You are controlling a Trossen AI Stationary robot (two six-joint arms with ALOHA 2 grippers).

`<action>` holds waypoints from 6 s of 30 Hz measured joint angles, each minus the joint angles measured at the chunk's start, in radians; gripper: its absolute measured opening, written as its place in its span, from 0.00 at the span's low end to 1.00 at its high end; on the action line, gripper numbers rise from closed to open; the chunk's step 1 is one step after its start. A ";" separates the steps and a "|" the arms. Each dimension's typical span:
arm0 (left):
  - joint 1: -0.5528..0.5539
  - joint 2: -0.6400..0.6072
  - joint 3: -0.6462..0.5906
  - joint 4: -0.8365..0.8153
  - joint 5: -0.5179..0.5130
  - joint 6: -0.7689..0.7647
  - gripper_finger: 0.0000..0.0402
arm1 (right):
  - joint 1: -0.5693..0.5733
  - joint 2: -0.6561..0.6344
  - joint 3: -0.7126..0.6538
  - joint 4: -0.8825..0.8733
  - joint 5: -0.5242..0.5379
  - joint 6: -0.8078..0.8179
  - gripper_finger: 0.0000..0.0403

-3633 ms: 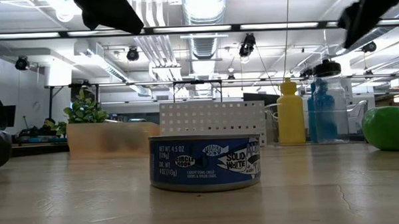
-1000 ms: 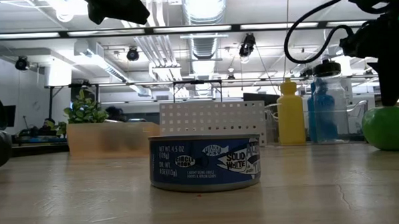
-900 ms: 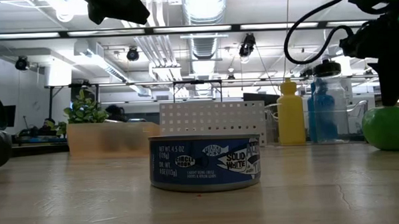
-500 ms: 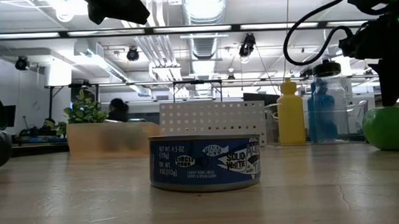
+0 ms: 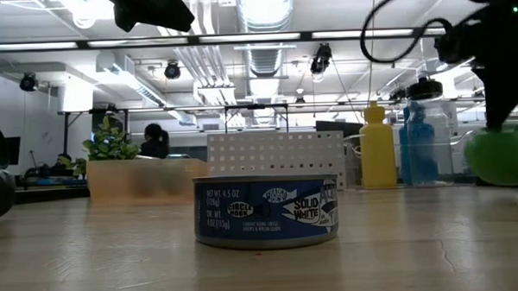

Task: Pick & Place Food Item
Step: Put the apple into the white bin, then put the purple water bottle into the transparent bin

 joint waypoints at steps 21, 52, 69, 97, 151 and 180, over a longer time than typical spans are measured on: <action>0.000 0.000 0.000 0.000 0.000 0.027 0.29 | -0.033 0.103 0.475 0.001 0.221 -0.351 0.02; 0.000 0.000 0.000 0.005 0.000 0.050 0.29 | -0.765 0.765 0.988 0.465 -0.272 -1.187 0.02; 0.000 0.000 0.000 0.028 0.000 0.044 0.29 | -0.811 1.019 1.143 0.442 -0.376 -1.267 0.02; 0.000 0.000 0.000 0.044 0.008 0.042 0.29 | -0.849 1.067 1.141 0.436 -0.374 -1.285 0.19; -0.002 -0.210 0.000 -0.209 0.728 0.214 0.29 | -0.340 0.066 0.291 0.792 -0.210 -1.282 0.02; -0.072 -0.299 -0.030 -0.453 1.150 0.802 0.29 | -0.334 0.067 0.285 0.819 -0.217 -1.272 0.02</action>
